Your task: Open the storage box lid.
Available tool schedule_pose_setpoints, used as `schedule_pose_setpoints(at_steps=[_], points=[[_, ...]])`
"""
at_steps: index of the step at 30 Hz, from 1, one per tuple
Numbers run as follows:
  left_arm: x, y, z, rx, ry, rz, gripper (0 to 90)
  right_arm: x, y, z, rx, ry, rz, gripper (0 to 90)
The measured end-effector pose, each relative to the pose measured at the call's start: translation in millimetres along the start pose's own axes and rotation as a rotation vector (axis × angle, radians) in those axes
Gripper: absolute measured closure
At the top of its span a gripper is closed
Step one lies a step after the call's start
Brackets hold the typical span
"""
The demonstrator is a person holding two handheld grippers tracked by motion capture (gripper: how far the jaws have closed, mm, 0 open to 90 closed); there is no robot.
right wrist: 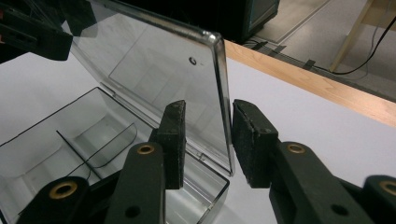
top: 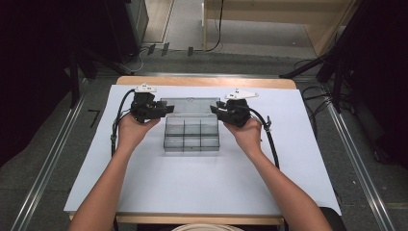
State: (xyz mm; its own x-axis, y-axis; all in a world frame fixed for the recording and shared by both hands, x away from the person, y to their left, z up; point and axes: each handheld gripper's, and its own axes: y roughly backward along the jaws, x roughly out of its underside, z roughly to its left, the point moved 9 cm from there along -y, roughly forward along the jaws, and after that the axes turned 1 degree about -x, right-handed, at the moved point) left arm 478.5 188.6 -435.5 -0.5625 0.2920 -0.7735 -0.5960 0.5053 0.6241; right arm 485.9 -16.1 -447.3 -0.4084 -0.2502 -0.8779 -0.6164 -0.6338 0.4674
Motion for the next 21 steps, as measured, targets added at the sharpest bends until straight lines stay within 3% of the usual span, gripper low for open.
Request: schedule_pose_setpoints(at_steps=[8, 21], points=[[-2.9, -5.8, 2.1, -0.008, 0.009, -0.023, 57.9, 1.1, -6.1, -5.1, 0.006, -0.037, -0.005, 68.5], [-0.9, -16.5, 6.5, -0.011, 0.017, -0.009, 56.8, 11.1, -16.9, -9.2, 0.023, -0.052, 0.023, 69.1]])
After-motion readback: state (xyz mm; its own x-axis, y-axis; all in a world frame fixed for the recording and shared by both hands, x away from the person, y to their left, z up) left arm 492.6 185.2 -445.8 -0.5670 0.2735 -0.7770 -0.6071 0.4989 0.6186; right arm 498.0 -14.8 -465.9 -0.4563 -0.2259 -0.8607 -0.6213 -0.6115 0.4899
